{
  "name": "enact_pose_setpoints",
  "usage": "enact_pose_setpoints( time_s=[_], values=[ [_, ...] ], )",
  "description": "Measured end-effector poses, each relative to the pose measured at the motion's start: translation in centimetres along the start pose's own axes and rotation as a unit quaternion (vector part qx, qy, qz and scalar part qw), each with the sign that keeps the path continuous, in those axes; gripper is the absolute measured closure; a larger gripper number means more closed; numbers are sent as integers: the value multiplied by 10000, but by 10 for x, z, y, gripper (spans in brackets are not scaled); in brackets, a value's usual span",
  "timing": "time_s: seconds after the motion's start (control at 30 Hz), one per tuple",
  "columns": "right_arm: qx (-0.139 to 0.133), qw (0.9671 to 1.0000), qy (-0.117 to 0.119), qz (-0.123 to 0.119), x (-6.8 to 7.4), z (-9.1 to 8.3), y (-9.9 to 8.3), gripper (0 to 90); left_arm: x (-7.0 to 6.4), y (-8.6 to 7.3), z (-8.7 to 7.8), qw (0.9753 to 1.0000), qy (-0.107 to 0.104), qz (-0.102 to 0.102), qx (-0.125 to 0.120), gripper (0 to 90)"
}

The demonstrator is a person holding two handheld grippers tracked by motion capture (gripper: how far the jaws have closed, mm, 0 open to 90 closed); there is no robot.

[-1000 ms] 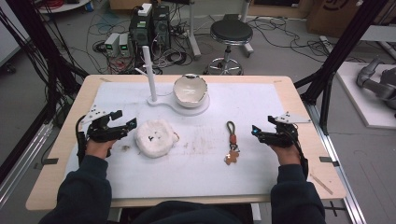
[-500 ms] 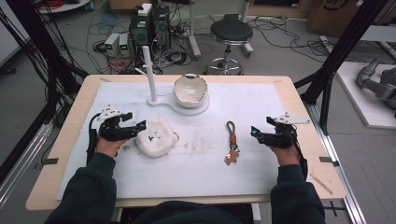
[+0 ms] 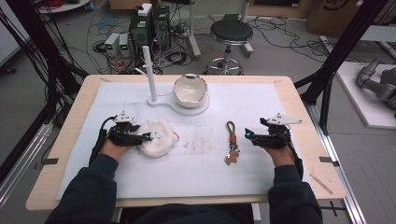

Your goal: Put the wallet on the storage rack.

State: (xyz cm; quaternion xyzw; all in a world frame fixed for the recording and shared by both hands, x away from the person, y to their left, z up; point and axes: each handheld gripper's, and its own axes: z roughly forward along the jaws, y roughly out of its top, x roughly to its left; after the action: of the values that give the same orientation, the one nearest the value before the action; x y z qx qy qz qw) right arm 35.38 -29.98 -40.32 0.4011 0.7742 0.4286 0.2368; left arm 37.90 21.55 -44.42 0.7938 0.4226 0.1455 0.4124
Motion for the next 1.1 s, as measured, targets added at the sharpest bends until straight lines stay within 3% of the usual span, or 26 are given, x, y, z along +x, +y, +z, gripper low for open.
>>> enact_pose_setpoints(
  time_s=[0.07,0.13,0.17,0.23,0.27,0.37,0.4,0.47,0.53,0.63,0.67,0.7,0.73,0.87,0.9,1.03,1.1],
  values=[
    [22,10000,15,-26,1,1,0,210,3,0,1,9999,-44,-158,54,398],
    [87,9999,-6,-90,2,1,0,209,5,0,1,9998,-57,-189,67,482],
    [87,9999,-6,-90,2,1,0,209,6,0,-1,9997,-40,-221,54,482],
    [125,9998,3,-145,6,-1,0,210,6,1,-7,9996,-25,-282,-96,710],
    [105,9998,19,-168,7,-2,1,210,7,1,-9,9994,-82,-321,-123,778],
    [-20,9999,69,-112,11,-1,6,210,4,1,-18,9989,-160,-364,-237,819],
    [-65,9998,179,-69,12,5,11,210,4,2,-22,9979,-204,-422,-438,823],
    [-40,9997,243,-18,14,9,12,210,0,4,-31,9929,-352,-524,-1008,824],
    [-71,9990,435,-48,19,15,16,210,-6,6,-38,9879,-441,-532,-1390,827],
    [-247,9966,788,-14,31,25,26,210,-16,10,-44,9825,-460,-465,-1745,831],
    [-247,9966,788,-14,31,25,26,210,-20,13,-45,9800,-473,-437,-1881,831],
    [-243,9946,1005,16,38,30,28,210,-23,15,-46,9782,-484,-399,-1979,833],
    [-243,9946,1005,16,38,30,28,210,-27,18,-46,9766,-529,-354,-2053,833],
    [-82,9898,1421,-60,59,38,30,212,-44,30,-44,9688,-593,-215,-2398,834],
    [-82,9898,1421,-60,59,38,30,212,-44,30,-44,9688,-593,-215,-2398,834],
    [-98,9838,1790,-6,76,47,32,212,-53,33,-41,9661,-655,-148,-2493,834],
    [-78,9823,1870,-45,83,54,32,212,-58,34,-39,9646,-703,-113,-2539,834]
  ],
)
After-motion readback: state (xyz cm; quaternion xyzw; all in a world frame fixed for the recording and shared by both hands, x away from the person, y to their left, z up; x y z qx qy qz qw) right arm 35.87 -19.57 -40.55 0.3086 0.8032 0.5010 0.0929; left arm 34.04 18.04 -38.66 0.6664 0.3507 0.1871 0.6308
